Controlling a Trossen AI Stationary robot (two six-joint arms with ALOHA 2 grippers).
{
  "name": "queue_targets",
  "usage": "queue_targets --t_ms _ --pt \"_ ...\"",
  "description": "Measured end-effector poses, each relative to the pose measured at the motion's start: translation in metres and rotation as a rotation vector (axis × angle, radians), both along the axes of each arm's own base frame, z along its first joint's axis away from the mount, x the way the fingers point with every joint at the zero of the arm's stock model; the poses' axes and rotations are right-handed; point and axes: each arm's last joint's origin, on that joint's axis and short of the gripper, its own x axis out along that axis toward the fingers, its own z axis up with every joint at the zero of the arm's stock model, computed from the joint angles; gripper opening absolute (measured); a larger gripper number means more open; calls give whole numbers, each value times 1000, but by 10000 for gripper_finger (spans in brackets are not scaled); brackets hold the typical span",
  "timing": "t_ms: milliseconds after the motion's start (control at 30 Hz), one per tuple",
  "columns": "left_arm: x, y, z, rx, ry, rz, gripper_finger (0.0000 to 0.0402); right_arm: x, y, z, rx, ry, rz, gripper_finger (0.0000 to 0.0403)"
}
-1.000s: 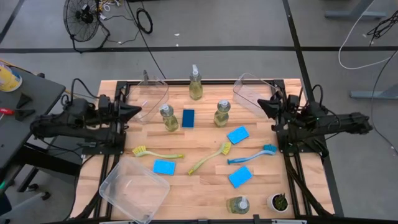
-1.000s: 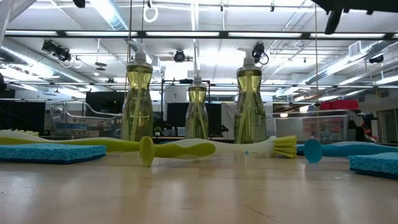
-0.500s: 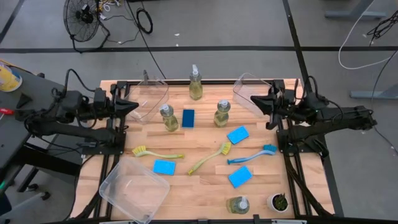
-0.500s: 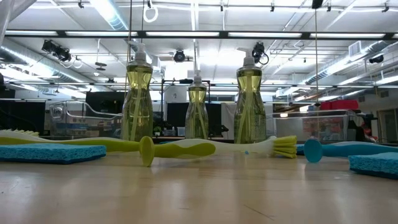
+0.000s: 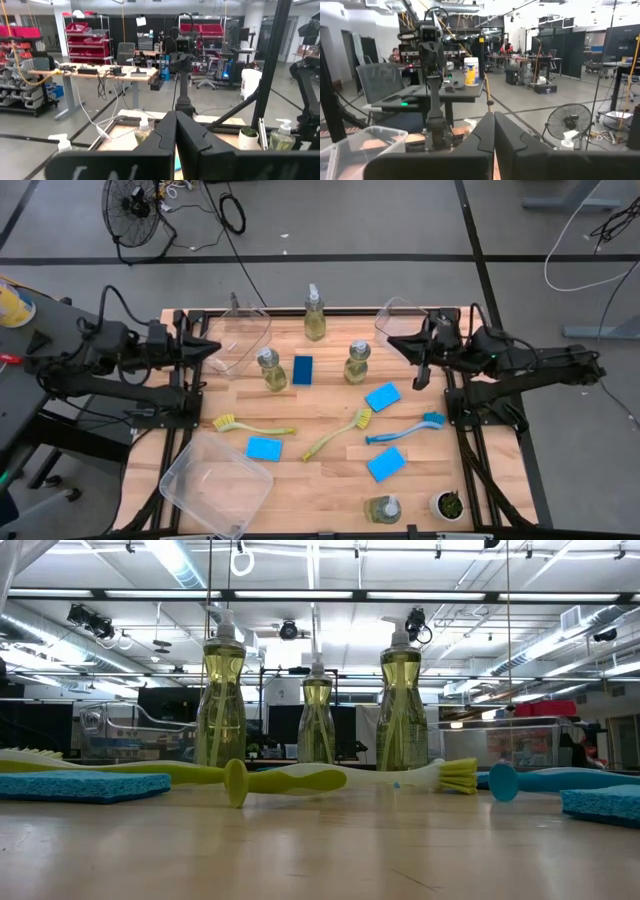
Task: Pick & Place Kitchen Sink Supplies
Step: Put the yellow dish soap bottle into the right transparent bin
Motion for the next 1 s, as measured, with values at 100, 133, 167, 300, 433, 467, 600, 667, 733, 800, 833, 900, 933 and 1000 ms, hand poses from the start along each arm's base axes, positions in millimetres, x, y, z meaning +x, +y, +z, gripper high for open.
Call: queue_targets --t_ms 100,133,167,300,433,467,600,667,733,800,833,900,933,1000 --pt "0 0 0 -25 -4 -1 16 2 0 1 0 -19 0 6" --pt "0 0 0 -35 -6 -1 17 3 0 2 1 -31 0 6" --pt "0 0 0 -39 -7 4 18 3 0 3 5 -36 1 6" --pt "0 1 0 -54 -10 42 17 4 -1 1 2 -19 -36 6" --pt "2 2 -1 -88 -9 81 17 4 -8 -7 92 29 -172 17" --pt "2 2 -1 -92 -6 87 17 4 -9 -9 105 46 -186 22" --pt "5 3 -1 -94 1 96 17 6 -15 -15 147 90 -190 48" --pt "9 2 -2 -89 15 97 17 7 -19 -17 153 103 -196 63" --pt "12 2 -3 -72 27 103 17 7 -24 -17 149 105 -205 78" --pt "13 3 -4 -65 36 115 17 8 -30 -18 152 110 -209 93" --pt "15 3 -4 -65 40 121 17 8 -32 -19 159 117 -209 100" --pt "15 4 -4 -65 39 130 17 8 -38 -21 179 133 -198 115" --pt "15 5 -4 -65 39 135 17 8 -40 -23 193 142 -196 123" --pt "15 5 -4 -66 39 144 17 9 -45 -27 212 184 -180 139"
